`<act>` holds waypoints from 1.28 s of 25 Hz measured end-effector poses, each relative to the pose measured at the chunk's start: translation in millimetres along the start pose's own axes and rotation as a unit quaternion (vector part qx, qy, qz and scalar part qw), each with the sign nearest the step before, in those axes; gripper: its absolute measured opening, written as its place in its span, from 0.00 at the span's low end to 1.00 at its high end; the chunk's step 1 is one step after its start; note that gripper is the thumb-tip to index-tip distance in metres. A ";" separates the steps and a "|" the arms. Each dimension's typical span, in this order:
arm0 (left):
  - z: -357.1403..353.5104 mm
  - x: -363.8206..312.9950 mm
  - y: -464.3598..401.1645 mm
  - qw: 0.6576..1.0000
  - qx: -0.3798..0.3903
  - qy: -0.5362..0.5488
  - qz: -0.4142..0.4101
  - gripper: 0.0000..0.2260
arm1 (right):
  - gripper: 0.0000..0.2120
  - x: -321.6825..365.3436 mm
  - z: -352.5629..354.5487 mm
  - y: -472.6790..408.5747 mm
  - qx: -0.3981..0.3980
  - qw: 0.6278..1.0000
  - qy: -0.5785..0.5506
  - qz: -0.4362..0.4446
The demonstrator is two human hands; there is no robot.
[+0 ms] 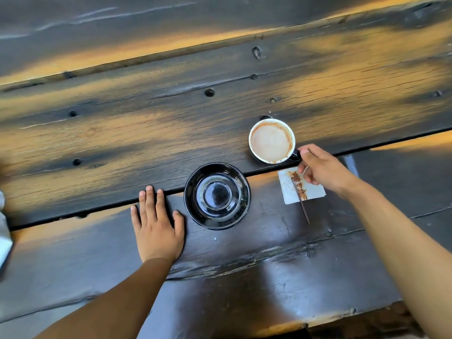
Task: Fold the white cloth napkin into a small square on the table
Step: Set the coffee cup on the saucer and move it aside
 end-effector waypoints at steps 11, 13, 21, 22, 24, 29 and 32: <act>2.1 -2.5 0.2 1.000 0.008 -0.006 0.002 0.30 | 0.16 0.0 -5.6 -6.7 0.056 0.997 -0.010 0.056; 2.0 -2.4 0.2 1.000 0.009 -0.006 0.001 0.30 | 0.16 -0.8 -8.5 -2.9 0.049 0.997 -0.006 0.066; 3.0 -3.2 -0.1 1.000 0.014 -0.008 0.002 0.30 | 0.17 9.7 -26.9 27.6 0.072 0.991 -0.015 0.112; 3.4 -3.5 -0.1 1.000 0.015 -0.007 0.002 0.30 | 0.17 11.0 -32.1 32.1 0.082 0.990 -0.012 0.117; 4.0 -3.8 -0.4 1.000 0.015 -0.004 0.004 0.30 | 0.17 13.0 -45.0 40.1 0.102 0.987 -0.018 0.123; 5.4 -3.3 -0.7 1.000 0.020 -0.004 0.003 0.30 | 0.19 8.6 -74.2 53.0 0.147 0.979 0.031 0.138; 5.0 -3.2 -0.5 1.000 0.020 -0.001 0.002 0.30 | 0.20 5.8 -86.5 58.1 0.172 0.974 0.042 0.141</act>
Point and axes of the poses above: each hand's wrist, its own y-axis away from the middle knuckle, its own z-axis out of the back of the hand, x = y × z, the point moved 2 cm from there along -y, towards the middle knuckle, and after that the axes turned 10 degrees about -x, right-handed, at the moved point
